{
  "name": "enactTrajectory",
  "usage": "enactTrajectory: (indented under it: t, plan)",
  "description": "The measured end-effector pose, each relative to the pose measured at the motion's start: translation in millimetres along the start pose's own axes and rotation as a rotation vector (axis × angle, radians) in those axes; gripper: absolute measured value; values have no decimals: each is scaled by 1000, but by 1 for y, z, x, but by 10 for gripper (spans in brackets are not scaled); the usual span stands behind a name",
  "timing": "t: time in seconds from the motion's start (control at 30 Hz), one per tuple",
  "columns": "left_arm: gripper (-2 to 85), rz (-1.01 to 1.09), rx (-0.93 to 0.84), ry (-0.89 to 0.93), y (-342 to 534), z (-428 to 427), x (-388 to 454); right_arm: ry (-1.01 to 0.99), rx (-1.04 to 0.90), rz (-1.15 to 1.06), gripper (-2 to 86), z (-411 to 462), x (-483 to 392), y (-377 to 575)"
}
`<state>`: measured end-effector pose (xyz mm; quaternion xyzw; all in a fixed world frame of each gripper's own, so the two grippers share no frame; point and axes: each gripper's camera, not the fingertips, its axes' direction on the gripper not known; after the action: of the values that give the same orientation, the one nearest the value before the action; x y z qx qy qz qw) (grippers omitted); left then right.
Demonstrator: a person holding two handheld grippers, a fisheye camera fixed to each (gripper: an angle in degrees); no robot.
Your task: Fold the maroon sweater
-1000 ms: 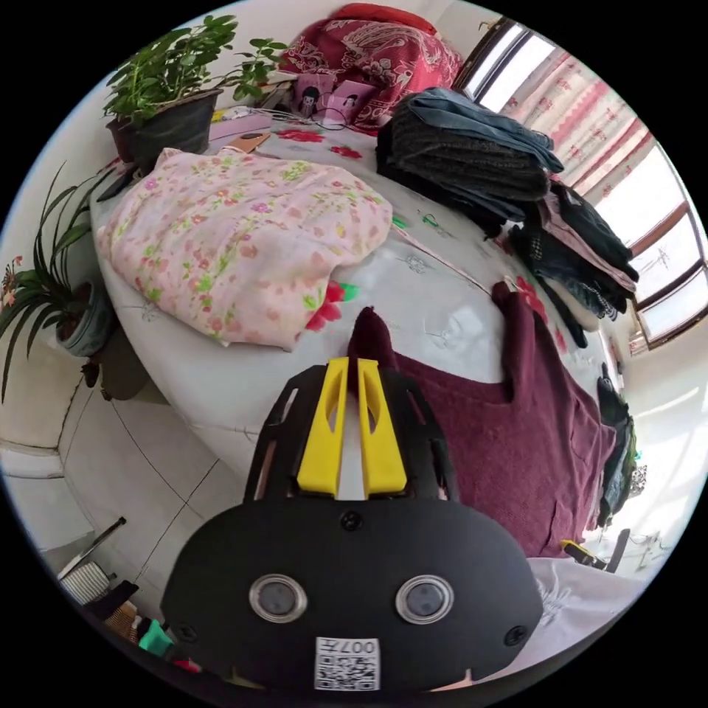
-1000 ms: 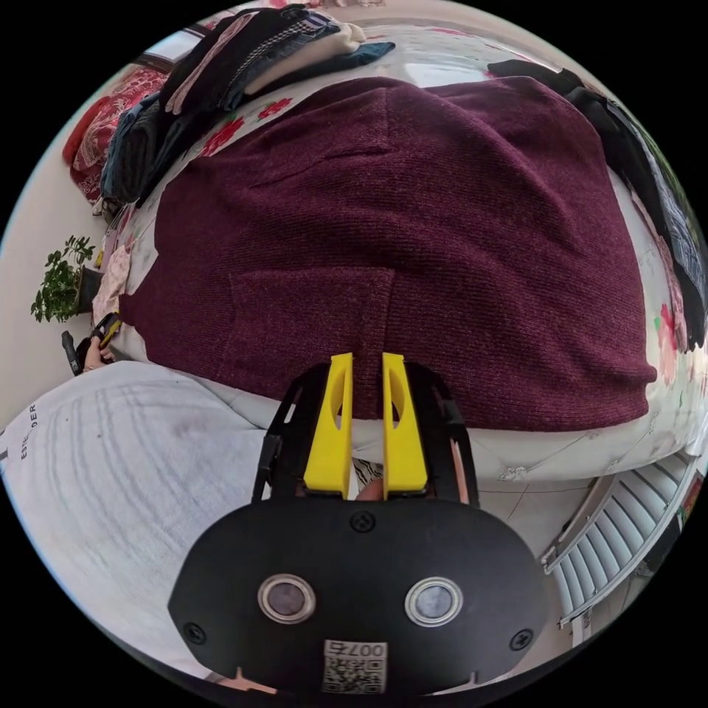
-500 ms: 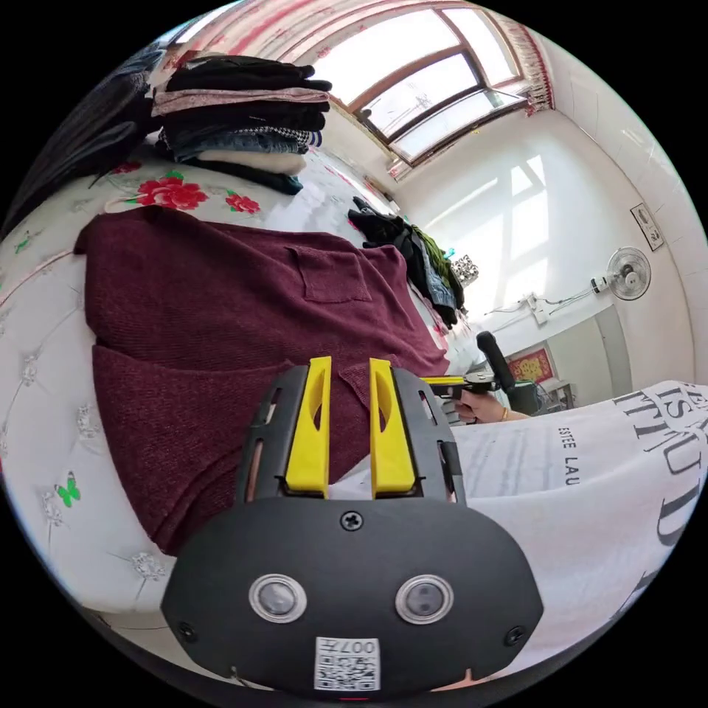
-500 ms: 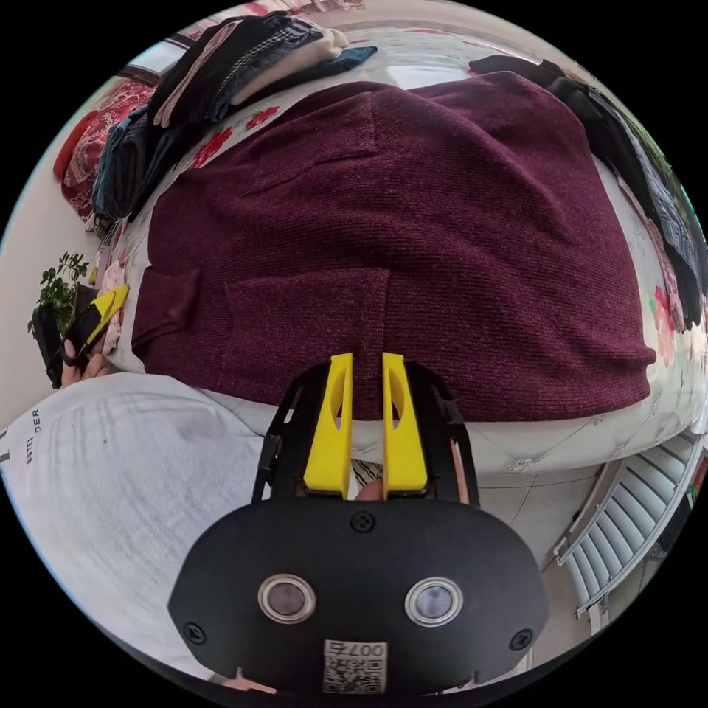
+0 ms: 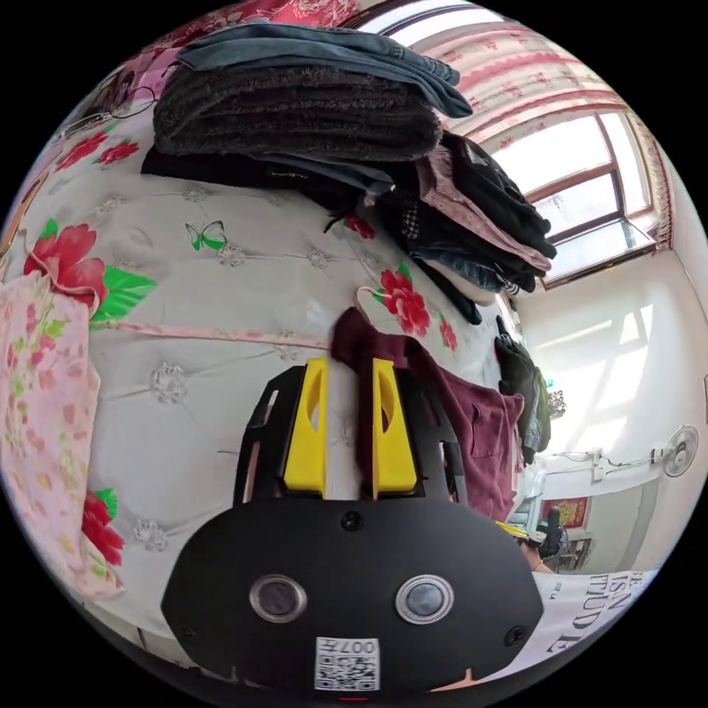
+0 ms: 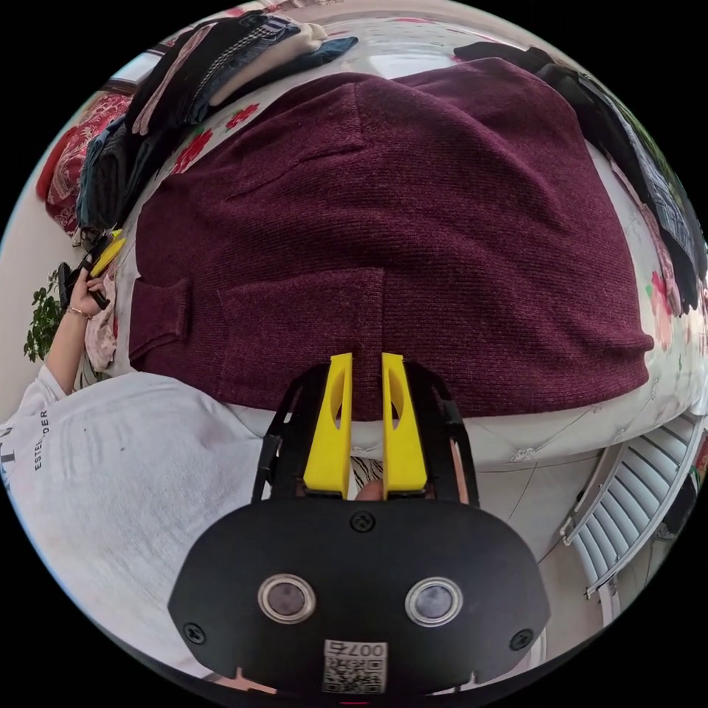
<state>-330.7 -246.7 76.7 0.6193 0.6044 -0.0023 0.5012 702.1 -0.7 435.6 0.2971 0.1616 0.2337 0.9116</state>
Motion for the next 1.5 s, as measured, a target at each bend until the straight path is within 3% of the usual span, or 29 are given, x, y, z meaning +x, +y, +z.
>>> enactTrajectory:
  t: [0.23,0.33,0.5,0.77,0.93,1.2,1.3,1.5]
  plan:
    - [1,40,-32,-197,-39,52,-3,24,-32,47,76,-1,-6,-11]
    - [-7,76,-49,-134,-41,45,-16,29,-53,57,72,-2,-7,-16]
    - [-7,109,67,-17,-34,-10,-45,34,-76,52,64,-4,-10,-21]
    - [54,108,-130,-23,-48,64,-49,41,-134,22,51,-9,-13,-31]
    - [12,107,-83,-78,-51,64,-53,42,-143,36,49,-15,-15,-32]
    - [-5,2,210,-60,-15,-60,-105,27,-142,37,49,-28,-13,-28]
    - [-5,-8,227,-66,-5,-81,-117,27,-147,24,49,-34,-13,-26]
    - [-2,182,226,101,1,-72,-52,20,-158,9,50,-49,-10,-22]
